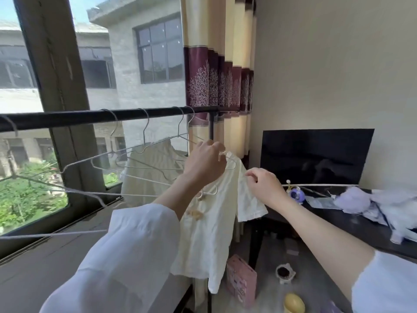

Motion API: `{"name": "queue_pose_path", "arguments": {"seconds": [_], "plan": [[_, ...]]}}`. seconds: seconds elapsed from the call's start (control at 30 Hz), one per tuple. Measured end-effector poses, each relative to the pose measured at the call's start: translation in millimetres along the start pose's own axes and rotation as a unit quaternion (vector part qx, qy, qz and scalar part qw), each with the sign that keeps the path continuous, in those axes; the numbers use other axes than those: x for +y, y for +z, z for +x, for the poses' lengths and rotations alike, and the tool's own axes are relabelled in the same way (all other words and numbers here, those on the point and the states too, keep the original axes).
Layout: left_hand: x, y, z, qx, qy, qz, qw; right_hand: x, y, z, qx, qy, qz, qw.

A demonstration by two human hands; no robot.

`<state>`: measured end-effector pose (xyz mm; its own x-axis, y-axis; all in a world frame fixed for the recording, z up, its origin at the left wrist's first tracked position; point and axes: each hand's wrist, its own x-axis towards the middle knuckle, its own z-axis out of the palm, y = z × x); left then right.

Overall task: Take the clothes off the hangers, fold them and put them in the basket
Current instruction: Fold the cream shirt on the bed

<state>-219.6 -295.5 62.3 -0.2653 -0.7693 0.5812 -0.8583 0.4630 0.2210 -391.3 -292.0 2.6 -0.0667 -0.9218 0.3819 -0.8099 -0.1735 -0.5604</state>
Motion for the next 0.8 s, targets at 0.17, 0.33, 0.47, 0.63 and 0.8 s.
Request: {"name": "queue_pose_path", "arguments": {"seconds": [0.17, 0.33, 0.47, 0.63, 0.8], "plan": [[4, 42, 63, -0.017, -0.008, 0.077, 0.997, 33, -1, 77, -0.011, -0.04, 0.001, 0.999], [-6, 85, 117, -0.038, -0.05, 0.161, 0.985, 66, 5, 144, -0.055, -0.067, 0.005, 0.996], [-19, 113, 143, -0.083, -0.076, 0.184, 0.976, 82, 16, 179, -0.165, -0.075, 0.002, 0.983], [-36, 137, 154, -0.152, -0.098, 0.238, 0.954, 93, 35, 191, -0.31, -0.098, 0.025, 0.945], [-44, 142, 161, -0.154, -0.08, 0.266, 0.948, 107, 54, 200, -0.282, -0.114, 0.042, 0.952]]}}
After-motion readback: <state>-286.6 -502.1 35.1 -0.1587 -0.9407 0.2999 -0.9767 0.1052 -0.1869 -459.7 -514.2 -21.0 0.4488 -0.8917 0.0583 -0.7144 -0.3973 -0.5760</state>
